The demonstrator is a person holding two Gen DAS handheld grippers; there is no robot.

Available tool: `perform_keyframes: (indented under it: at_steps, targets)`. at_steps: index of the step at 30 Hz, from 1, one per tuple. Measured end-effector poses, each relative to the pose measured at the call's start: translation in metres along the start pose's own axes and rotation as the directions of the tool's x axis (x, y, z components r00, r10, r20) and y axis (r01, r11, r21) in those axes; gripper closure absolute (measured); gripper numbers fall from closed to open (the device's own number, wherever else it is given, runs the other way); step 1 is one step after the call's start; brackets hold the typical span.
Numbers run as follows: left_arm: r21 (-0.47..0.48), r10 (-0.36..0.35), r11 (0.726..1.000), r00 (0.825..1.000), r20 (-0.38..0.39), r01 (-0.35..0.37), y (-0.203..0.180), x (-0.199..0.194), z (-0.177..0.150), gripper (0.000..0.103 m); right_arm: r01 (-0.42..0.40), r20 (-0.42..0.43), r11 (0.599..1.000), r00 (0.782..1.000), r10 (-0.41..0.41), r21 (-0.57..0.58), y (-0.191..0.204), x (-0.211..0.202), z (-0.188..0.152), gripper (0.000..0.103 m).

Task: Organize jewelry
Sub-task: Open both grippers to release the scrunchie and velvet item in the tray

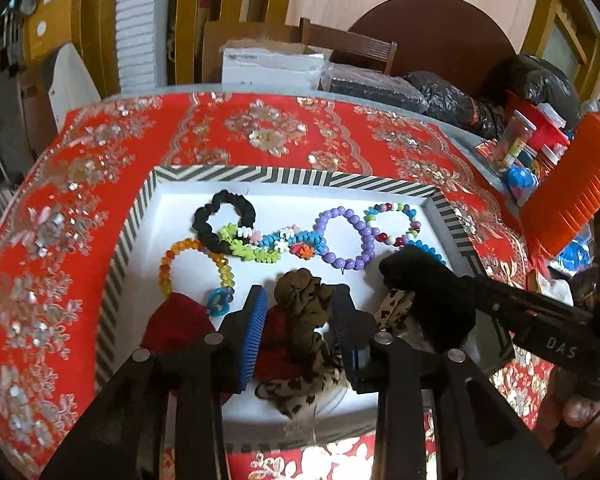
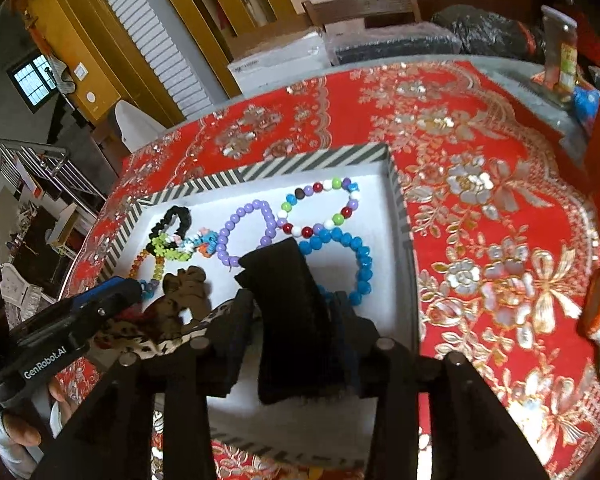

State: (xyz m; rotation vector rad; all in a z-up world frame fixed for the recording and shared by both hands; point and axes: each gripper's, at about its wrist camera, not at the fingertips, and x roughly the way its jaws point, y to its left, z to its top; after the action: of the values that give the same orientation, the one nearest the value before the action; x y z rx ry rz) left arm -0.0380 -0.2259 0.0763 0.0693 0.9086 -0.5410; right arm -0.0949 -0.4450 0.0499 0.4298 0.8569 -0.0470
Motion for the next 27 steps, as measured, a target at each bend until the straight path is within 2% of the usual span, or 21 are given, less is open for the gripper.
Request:
perform_keyframes:
  at_steps: [8, 12, 20, 27]
  targets:
    - [0.002, 0.013, 1.000, 0.998, 0.061, -0.013, -0.011, -0.029, -0.012, 0.074, 0.064, 0.074, 0.995, 0.995, -0.059, -0.071, 0.017, -0.035, -0.013, 0.051]
    - [0.005, 0.014, 1.000, 0.996, 0.083, -0.014, -0.016, -0.042, -0.020, 0.074, 0.091, 0.100, 0.991, 0.992, -0.082, -0.097, 0.024, -0.048, -0.023, 0.050]
    - [0.002, 0.057, 0.998, 0.990, 0.128, -0.058, -0.021, -0.066, -0.033, 0.074, 0.112, 0.153, 0.989, 0.983, -0.097, -0.093, 0.032, -0.070, -0.040, 0.042]
    - [0.009, 0.104, 0.994, 0.984, 0.144, -0.107, -0.022, -0.079, -0.043, 0.074, 0.128, 0.160, 0.986, 0.981, -0.110, -0.106, 0.038, -0.074, -0.047, 0.039]
